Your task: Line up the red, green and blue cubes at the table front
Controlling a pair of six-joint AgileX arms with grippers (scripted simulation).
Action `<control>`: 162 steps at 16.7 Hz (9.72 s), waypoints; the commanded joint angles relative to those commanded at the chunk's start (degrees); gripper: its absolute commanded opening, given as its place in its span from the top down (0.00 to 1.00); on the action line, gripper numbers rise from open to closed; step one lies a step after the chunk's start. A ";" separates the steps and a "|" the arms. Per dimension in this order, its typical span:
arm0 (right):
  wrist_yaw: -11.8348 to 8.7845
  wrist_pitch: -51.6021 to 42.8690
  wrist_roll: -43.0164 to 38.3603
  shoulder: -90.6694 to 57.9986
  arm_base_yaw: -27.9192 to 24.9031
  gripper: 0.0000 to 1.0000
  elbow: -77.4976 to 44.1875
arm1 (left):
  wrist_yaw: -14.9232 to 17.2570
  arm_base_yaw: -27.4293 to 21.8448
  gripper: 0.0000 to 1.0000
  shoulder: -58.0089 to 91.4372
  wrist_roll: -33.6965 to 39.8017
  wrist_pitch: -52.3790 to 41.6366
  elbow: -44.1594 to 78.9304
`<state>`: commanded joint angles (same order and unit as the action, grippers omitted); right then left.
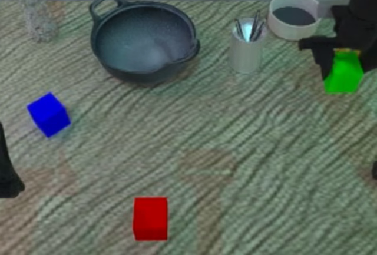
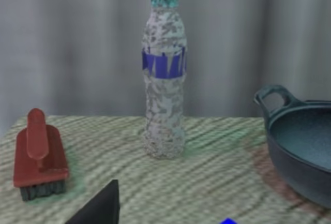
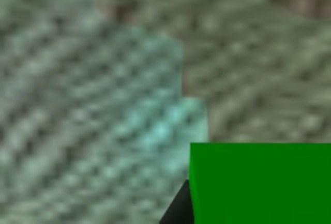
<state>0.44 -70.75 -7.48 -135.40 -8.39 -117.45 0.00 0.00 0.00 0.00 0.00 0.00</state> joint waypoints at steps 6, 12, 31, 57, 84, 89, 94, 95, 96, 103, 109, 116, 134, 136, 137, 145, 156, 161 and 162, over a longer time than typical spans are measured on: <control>-0.02 0.42 -2.22 0.65 -1.81 1.00 1.26 | 0.00 0.00 0.00 0.00 0.00 0.00 0.00; 0.20 2.78 -20.52 8.17 -19.94 1.00 12.03 | 0.00 0.00 0.00 0.00 0.00 0.00 0.00; 0.53 15.33 -45.42 17.14 -44.48 1.00 33.11 | 0.00 0.00 0.00 0.00 0.00 0.00 0.00; 0.66 21.23 -45.70 15.15 -44.74 0.00 37.05 | 0.00 0.00 0.00 0.00 0.00 0.00 0.00; 6.96 19.30 -32.93 46.77 -33.92 0.00 46.83 | 0.09 -0.59 0.00 24.96 -9.94 -14.74 22.69; 9.58 32.81 -19.64 77.10 -21.30 0.00 68.89 | -0.09 -1.17 0.00 55.98 -20.39 -30.16 45.34; 8.63 47.17 -7.09 105.06 -8.38 0.00 91.51 | -0.24 -2.01 0.00 85.89 -30.99 -45.83 67.24; 7.99 49.96 -4.95 109.44 -6.11 0.00 95.40 | -0.25 -2.17 0.00 90.70 -32.82 -48.53 71.11; 7.23 52.72 -2.94 113.35 -3.97 0.00 99.00 | -0.23 -2.33 0.00 95.54 -34.67 -51.23 75.10; 0.91 68.27 6.37 132.98 6.37 0.00 115.42 | 0.06 -2.93 0.00 119.97 -43.58 -63.86 95.63; -0.44 70.75 7.48 135.40 7.82 0.00 117.45 | 0.15 -3.00 0.00 123.22 -44.89 -65.62 98.84; -0.44 70.75 7.48 135.40 7.82 0.00 117.45 | 0.17 -2.89 0.00 125.53 -45.01 -58.99 94.58; -0.44 70.75 7.48 135.40 7.82 0.00 117.45 | 0.20 -2.92 0.68 128.97 -45.05 -50.21 89.18; -0.44 70.75 7.48 135.40 7.82 0.00 117.45 | 0.20 -2.92 0.83 128.97 -45.05 -50.21 89.18; -0.44 70.75 7.48 135.40 7.82 0.00 117.45 | 0.20 -2.92 0.90 128.97 -45.05 -50.21 89.18; -0.44 70.75 7.48 135.40 7.82 0.00 117.45 | 0.20 -2.92 1.00 128.97 -45.05 -50.21 89.18; -0.44 70.75 7.48 135.40 7.82 0.00 117.45 | 0.22 -1.78 1.00 123.61 -44.93 -63.66 97.28; -0.44 70.75 7.48 135.40 7.82 0.00 117.45 | 0.20 -2.20 1.00 123.74 -45.01 -63.63 97.27; -0.44 70.75 7.48 135.40 7.82 0.00 117.45 | 0.20 -2.86 1.00 123.83 -44.90 -63.73 97.46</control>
<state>0.00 0.00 0.00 0.00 -0.57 0.00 0.20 -2.86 123.83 -44.90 -63.73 97.46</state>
